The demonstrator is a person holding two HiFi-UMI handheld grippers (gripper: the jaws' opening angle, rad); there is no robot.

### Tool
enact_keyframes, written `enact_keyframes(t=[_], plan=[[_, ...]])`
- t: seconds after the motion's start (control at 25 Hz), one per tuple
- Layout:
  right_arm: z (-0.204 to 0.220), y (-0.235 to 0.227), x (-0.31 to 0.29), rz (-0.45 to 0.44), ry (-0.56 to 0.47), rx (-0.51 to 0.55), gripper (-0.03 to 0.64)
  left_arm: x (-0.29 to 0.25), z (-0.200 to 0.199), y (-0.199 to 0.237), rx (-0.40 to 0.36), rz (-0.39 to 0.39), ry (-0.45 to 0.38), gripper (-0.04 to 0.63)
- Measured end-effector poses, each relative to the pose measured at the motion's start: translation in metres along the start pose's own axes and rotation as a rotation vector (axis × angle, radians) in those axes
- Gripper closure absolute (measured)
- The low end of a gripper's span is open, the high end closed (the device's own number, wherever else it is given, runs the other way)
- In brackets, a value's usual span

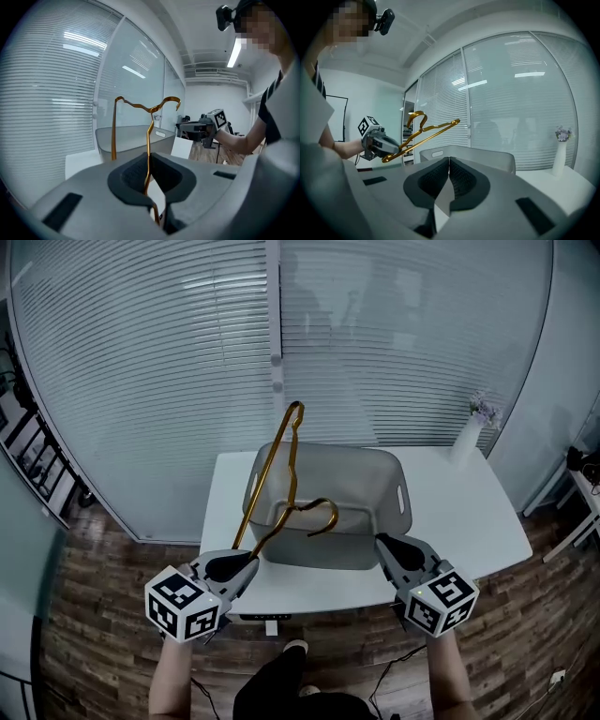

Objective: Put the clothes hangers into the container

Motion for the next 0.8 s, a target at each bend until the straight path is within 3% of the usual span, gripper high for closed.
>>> enact_keyframes(t=[0.24,0.64,0.8], plan=[[-0.006,-0.013,-0.015,0.007,-0.007,-0.009,0.589,-0.022,-0.026,0.023,-0.134,-0.038,0.056,0.572],[-0.005,-0.024,-0.021,0.051,-0.001,-0.01,0.589,-0.052,-0.048,0.047,-0.316,-0.011,0.184,0.572],[-0.006,-0.028,-0.022,0.068,0.005,-0.014,0.588,-0.06,-0.052,0.059,-0.444,-0.026,0.268,0.572]])
Point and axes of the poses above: the fingertips, and each gripper's own axes: x backward along the fingers, y to its left, z out of its underside, the point moved 3 cm from there along x, backward along the fingers, and after that the axes turned 6 degrees about y, right-handed, at the moved point
